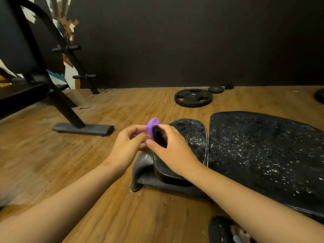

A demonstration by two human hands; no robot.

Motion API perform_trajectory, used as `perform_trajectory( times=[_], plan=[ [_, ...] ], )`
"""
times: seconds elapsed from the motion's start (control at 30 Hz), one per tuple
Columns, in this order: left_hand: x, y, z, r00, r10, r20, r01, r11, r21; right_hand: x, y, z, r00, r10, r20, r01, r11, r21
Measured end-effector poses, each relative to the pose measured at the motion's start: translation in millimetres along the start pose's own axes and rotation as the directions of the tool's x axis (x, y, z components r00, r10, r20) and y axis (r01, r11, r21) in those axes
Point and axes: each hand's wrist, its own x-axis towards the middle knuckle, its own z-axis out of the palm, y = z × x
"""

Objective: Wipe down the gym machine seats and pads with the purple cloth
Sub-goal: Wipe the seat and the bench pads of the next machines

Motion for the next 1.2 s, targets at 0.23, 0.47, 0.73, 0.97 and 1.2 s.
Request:
perform_trajectory(
  times=[0.23,0.47,0.73,0.97,1.2],
  plan=[
    [58,-3,-15,0.995,0.065,-0.073,-0.057,0.992,0.115,70,28,4,0.985,0.172,-0.022,-0.17,0.982,0.085],
    [128,-89,-40,0.929,-0.044,-0.368,0.148,0.954,0.26,155,54,10,0.919,0.344,0.193,-0.363,0.929,0.071],
    [170,-170,4,0.858,-0.321,-0.401,0.269,0.946,-0.182,256,75,77,0.758,0.362,0.543,-0.18,0.916,-0.358],
    [170,-181,19,0.798,-0.276,-0.535,0.121,0.944,-0.305,266,112,119,0.466,0.388,0.795,-0.382,0.899,-0.214],
    [169,-185,18,0.821,-0.267,-0.505,0.123,0.946,-0.299,268,129,90,0.449,0.487,0.749,-0.334,0.869,-0.365]
  ],
)
